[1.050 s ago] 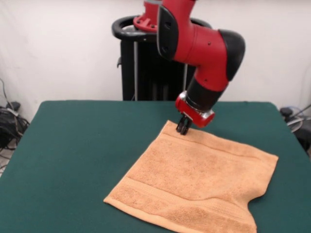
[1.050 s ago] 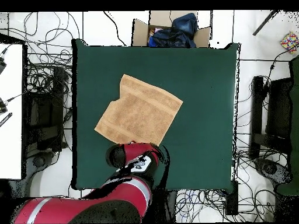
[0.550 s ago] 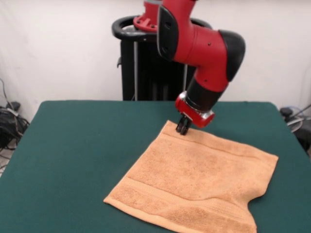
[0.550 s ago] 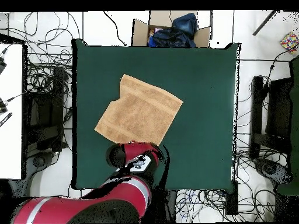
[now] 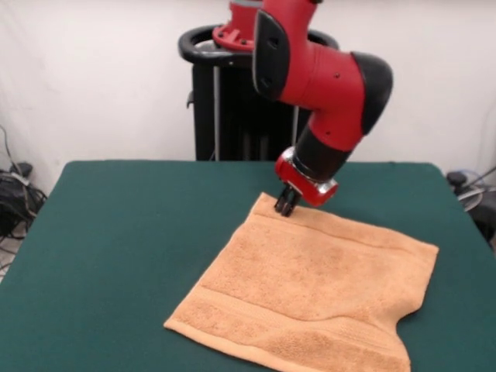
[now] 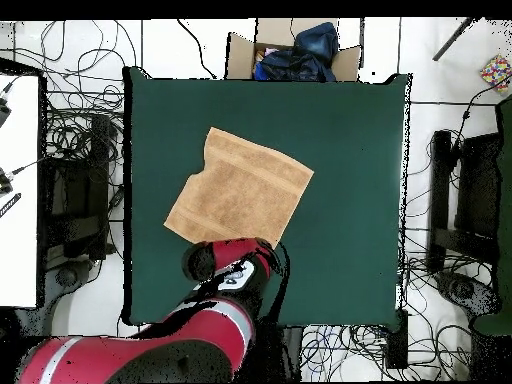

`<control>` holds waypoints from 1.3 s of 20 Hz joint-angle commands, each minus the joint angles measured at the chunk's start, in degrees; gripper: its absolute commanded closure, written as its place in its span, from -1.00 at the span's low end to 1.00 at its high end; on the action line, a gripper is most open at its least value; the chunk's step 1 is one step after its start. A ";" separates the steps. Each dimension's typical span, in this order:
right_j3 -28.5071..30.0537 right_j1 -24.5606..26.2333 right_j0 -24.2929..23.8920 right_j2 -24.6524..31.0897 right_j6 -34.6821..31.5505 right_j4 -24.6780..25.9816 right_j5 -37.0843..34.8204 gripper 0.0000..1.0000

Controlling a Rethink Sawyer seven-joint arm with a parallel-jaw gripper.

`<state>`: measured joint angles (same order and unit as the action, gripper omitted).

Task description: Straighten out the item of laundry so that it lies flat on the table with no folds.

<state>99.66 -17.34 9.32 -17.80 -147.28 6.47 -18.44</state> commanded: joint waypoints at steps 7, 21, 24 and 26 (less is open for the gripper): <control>-3.60 4.20 -10.27 0.91 3.43 9.99 4.55 1.00; -4.22 -2.13 -14.07 2.89 5.45 17.89 -2.71 1.00; -4.48 -2.34 -14.21 3.39 4.72 18.62 -2.99 1.00; -4.60 -2.82 -13.62 3.61 4.06 18.82 -3.01 1.00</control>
<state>99.15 -19.55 -4.28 -18.08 -147.29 23.65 -17.05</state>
